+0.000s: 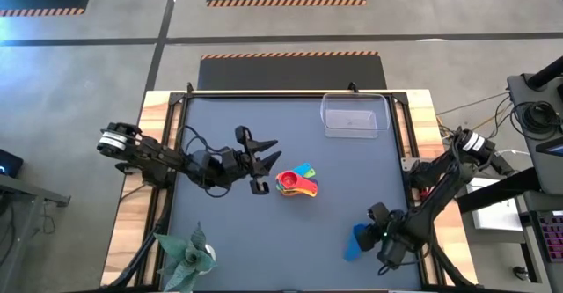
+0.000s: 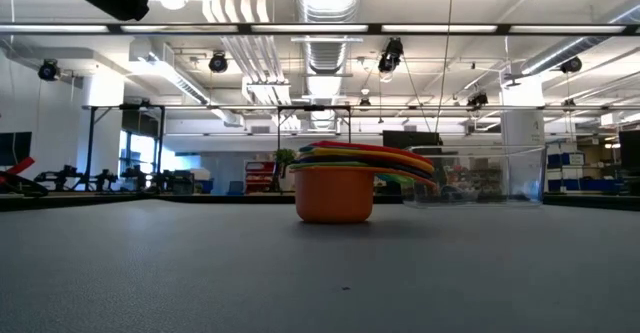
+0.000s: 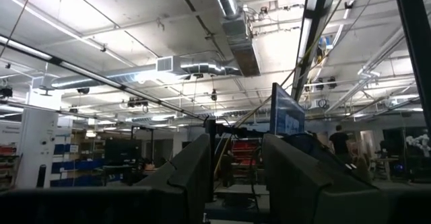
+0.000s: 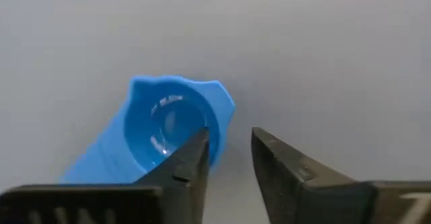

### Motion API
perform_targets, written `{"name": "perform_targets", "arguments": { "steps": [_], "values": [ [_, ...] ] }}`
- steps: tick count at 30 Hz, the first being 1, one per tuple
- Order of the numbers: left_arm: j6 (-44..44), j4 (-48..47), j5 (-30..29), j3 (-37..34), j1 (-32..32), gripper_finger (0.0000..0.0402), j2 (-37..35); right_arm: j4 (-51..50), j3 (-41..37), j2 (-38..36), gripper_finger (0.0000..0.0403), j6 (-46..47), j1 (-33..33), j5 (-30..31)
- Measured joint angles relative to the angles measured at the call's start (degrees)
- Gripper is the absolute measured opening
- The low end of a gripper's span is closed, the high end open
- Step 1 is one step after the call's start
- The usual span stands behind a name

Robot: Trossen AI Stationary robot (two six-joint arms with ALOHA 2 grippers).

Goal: Nest measuring cups in basket
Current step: Stack the blue measuring cup on top of the red measuring cup

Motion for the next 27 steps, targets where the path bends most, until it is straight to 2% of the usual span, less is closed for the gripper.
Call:
{"name": "perform_targets", "arguments": {
  "steps": [5, 8, 15, 22, 27],
  "values": [
    [0.0, 0.0, 0.0, 0.0, 0.0, 0.0119, 0.0, -3.3, 0.0, -0.5, 0.0040, -5.9, -2.2, -0.6],
    [0.0, 0.0, 0.0, 0.0, 0.0, 0.0119, 0.0, -4.5, 0.0, -1.5, 0.0015, -13.7, -4.8, -0.7],
    [0.0, 0.0, 0.1, 0.0, 0.2, 0.0119, 0.0, -4.6, 0.5, -3.8, 0.0009, -39.9, -14.2, -0.7],
    [0.1, 0.0, 0.1, 0.0, 0.3, 0.0119, 0.0, -4.5, 1.6, -3.9, 0.0009, -60.2, -24.9, -0.8],
    [0.1, -0.1, 0.1, 0.0, 0.4, 0.0119, 0.0, -4.6, 2.0, -3.9, 0.0009, -66.7, -30.7, -1.0]
  ]
}}
